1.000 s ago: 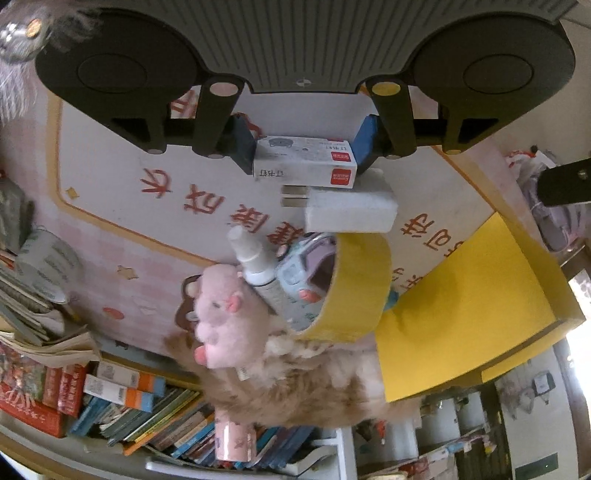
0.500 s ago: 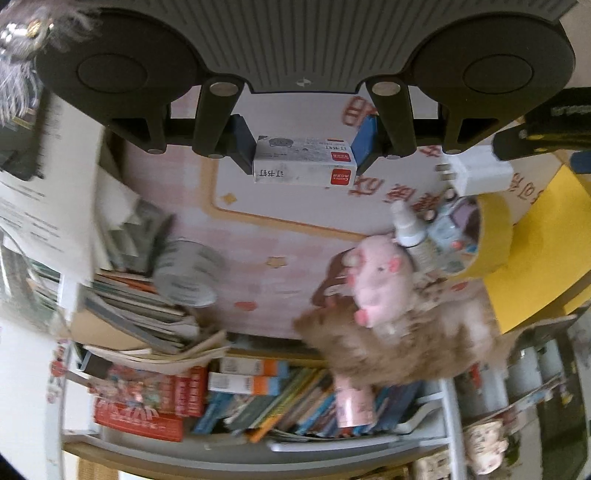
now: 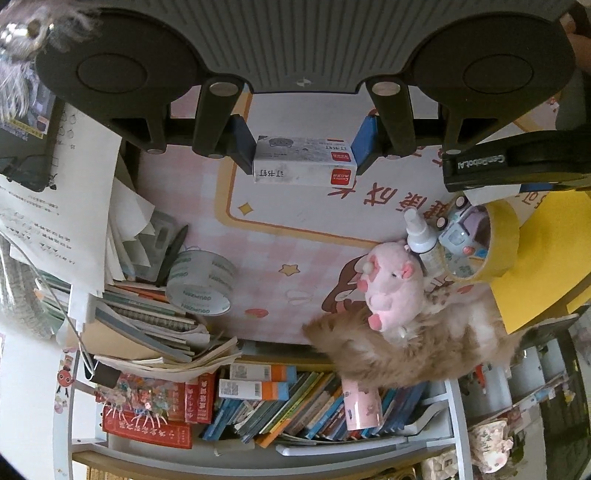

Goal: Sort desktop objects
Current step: 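Grasp the white rectangular block with the left tool while the right tool holds the stapler box, then lift both held items and carry them toward the yellow cardboard box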

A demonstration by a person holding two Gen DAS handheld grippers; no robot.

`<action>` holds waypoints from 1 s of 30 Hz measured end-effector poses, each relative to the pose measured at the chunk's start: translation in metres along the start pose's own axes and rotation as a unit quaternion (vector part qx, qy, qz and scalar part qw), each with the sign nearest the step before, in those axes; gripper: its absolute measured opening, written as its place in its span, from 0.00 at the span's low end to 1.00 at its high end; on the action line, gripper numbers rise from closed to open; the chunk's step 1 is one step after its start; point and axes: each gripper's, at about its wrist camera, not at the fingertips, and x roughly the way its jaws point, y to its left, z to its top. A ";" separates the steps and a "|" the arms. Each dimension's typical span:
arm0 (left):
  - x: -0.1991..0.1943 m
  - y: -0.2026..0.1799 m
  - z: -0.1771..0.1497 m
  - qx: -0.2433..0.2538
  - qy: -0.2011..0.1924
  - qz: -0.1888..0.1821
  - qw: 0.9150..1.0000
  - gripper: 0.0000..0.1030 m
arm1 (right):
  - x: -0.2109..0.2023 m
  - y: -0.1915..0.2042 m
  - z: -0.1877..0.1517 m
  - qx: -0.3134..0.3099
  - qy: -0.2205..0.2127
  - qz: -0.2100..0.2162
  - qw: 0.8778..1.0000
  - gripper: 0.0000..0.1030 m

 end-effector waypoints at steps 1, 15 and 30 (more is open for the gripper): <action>-0.001 0.000 -0.002 0.005 -0.004 0.004 1.000 0.53 | 0.000 0.001 0.000 -0.001 0.001 0.002 1.000 0.50; -0.040 0.032 -0.006 0.003 -0.027 -0.023 0.999 0.53 | -0.005 0.018 -0.004 -0.016 0.005 0.036 0.999 0.50; -0.094 0.076 -0.018 0.015 -0.057 -0.066 0.996 0.53 | -0.034 0.059 -0.009 -0.029 -0.004 0.051 0.998 0.50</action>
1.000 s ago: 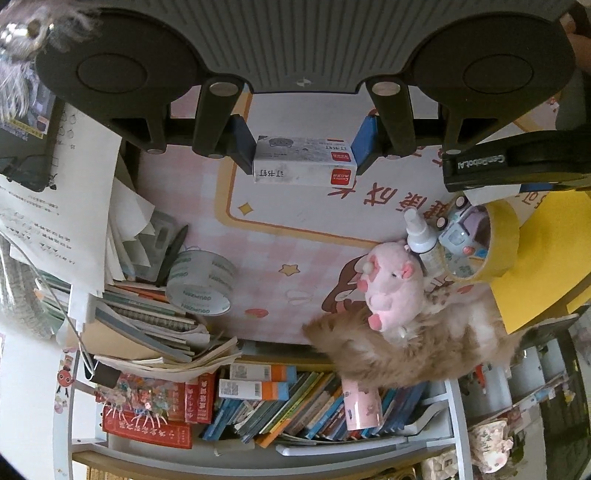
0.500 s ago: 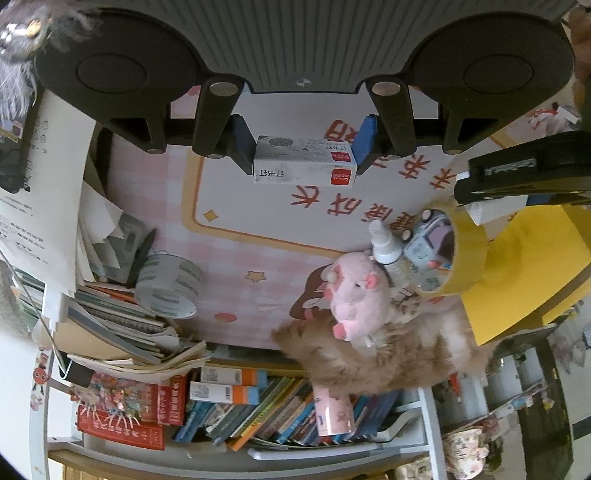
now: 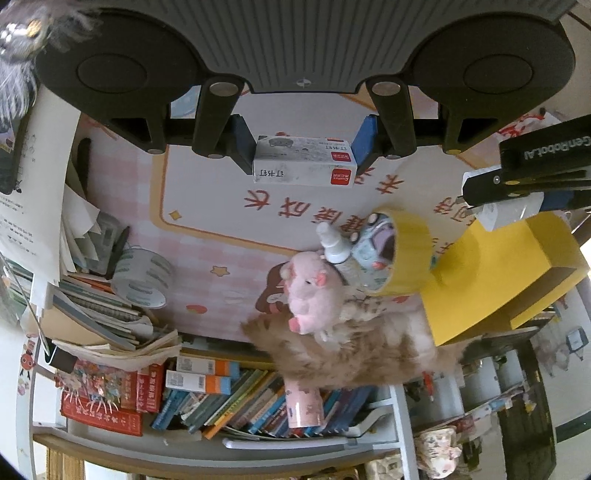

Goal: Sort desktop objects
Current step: 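Lift both held items and carry them toward the yellow cardboard box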

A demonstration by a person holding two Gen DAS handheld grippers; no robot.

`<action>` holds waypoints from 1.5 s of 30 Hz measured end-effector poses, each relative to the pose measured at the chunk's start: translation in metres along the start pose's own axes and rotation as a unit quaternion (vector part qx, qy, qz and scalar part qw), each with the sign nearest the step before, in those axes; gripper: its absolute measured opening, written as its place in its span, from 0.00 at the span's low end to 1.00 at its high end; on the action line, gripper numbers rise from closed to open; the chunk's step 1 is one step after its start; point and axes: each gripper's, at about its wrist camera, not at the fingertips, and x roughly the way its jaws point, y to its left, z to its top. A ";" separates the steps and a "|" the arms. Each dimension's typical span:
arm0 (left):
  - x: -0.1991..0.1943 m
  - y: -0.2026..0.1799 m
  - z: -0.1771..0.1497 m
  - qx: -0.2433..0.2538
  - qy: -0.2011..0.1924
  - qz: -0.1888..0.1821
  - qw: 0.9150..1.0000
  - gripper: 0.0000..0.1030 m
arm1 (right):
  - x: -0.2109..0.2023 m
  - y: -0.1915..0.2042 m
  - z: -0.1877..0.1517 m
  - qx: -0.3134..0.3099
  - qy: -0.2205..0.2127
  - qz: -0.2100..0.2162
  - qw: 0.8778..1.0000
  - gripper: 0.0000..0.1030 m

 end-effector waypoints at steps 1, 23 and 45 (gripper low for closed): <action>-0.003 0.003 -0.001 0.002 0.000 -0.004 1.000 0.53 | -0.002 0.003 0.000 0.001 -0.002 0.001 1.000 0.50; -0.050 0.109 -0.030 0.024 0.005 -0.052 0.998 0.53 | -0.022 0.123 -0.030 0.009 0.016 -0.010 1.000 0.50; -0.082 0.210 -0.058 -0.011 0.004 -0.025 1.000 0.53 | -0.022 0.234 -0.047 -0.039 0.012 0.025 0.999 0.50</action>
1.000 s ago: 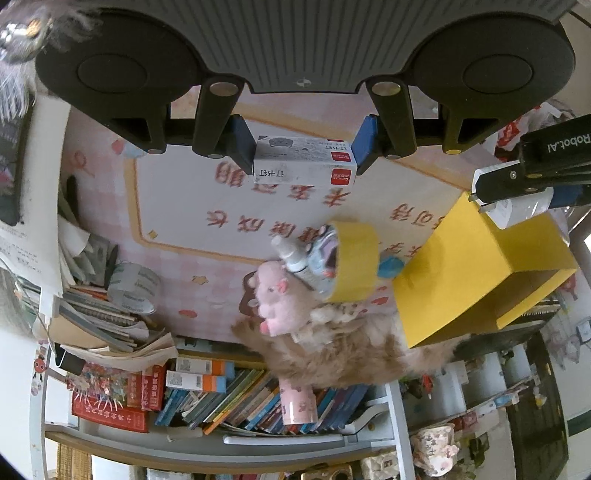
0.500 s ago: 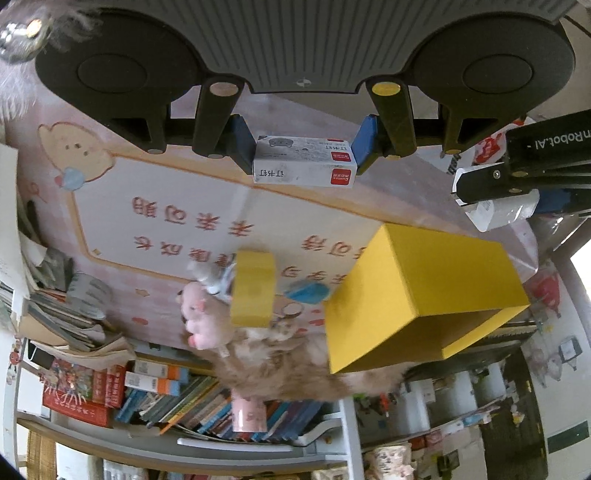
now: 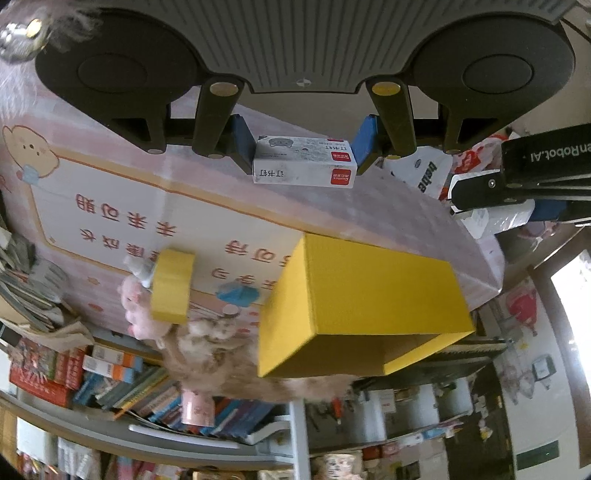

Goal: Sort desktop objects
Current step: 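Lift both held items and carry them toward the yellow cardboard box, then lower both items into the yellow box and open both tools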

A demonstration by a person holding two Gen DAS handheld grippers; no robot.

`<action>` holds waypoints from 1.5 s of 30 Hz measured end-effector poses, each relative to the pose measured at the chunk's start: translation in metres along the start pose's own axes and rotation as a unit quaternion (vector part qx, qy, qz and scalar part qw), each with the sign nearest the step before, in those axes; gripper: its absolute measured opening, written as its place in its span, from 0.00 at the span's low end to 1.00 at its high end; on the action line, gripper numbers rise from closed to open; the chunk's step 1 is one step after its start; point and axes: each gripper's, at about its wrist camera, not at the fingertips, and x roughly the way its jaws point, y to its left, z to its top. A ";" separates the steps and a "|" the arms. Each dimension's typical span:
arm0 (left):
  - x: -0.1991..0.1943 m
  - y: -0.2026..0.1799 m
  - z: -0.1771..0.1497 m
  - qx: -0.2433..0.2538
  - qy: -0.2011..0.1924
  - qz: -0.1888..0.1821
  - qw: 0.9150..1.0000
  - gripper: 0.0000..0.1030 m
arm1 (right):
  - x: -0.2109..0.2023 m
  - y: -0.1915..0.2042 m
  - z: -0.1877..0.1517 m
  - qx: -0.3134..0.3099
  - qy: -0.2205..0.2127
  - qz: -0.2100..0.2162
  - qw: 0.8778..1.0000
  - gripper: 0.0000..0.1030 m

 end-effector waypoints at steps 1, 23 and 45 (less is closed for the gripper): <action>-0.001 0.003 0.000 0.000 -0.001 0.000 1.000 0.53 | 0.000 0.003 0.000 -0.003 -0.001 0.001 1.000 0.50; -0.011 0.032 -0.008 -0.006 -0.005 0.007 1.000 0.53 | 0.006 0.044 0.007 -0.029 0.004 0.018 0.999 0.50; 0.015 0.051 0.083 -0.007 -0.081 0.032 0.996 0.53 | 0.034 0.032 0.113 -0.096 -0.059 0.082 0.990 0.50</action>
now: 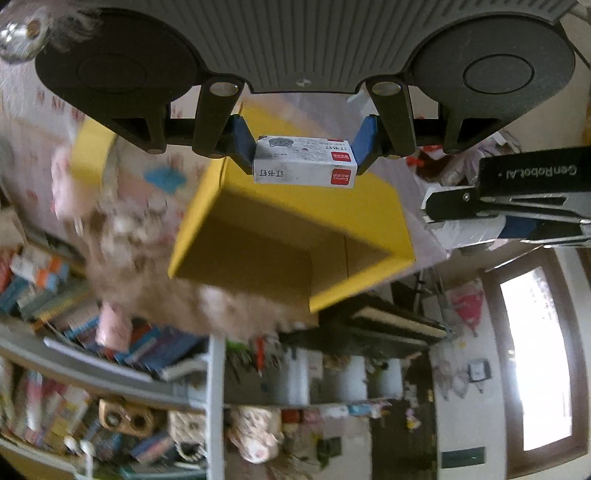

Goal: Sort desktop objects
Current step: 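Lower both items into the yellow box and open both tools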

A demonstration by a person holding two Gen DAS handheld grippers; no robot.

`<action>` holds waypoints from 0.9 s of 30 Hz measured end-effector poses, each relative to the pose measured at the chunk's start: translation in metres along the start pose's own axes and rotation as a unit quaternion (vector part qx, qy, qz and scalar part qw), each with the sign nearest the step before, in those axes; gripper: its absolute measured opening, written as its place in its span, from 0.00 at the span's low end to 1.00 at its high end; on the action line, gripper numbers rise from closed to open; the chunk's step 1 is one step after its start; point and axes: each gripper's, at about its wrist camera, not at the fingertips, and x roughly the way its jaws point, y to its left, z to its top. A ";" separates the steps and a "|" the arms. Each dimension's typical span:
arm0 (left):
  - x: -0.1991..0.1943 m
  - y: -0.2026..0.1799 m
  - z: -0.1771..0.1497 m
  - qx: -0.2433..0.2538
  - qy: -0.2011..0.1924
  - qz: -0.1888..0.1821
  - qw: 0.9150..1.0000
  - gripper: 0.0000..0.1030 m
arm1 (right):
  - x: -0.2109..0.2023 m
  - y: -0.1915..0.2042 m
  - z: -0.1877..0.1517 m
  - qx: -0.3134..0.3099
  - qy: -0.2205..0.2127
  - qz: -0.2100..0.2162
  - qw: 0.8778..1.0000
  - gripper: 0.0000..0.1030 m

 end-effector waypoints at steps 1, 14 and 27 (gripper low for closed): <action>0.006 0.000 0.006 0.003 -0.002 0.002 1.000 0.53 | 0.006 -0.004 0.007 -0.005 -0.001 0.004 1.000 0.50; 0.121 -0.007 0.077 0.039 0.051 -0.009 0.998 0.53 | 0.116 -0.055 0.064 -0.112 0.065 0.048 0.990 0.50; 0.247 -0.034 0.091 0.104 0.206 -0.013 0.973 0.53 | 0.229 -0.062 0.077 -0.300 0.191 0.089 0.930 0.51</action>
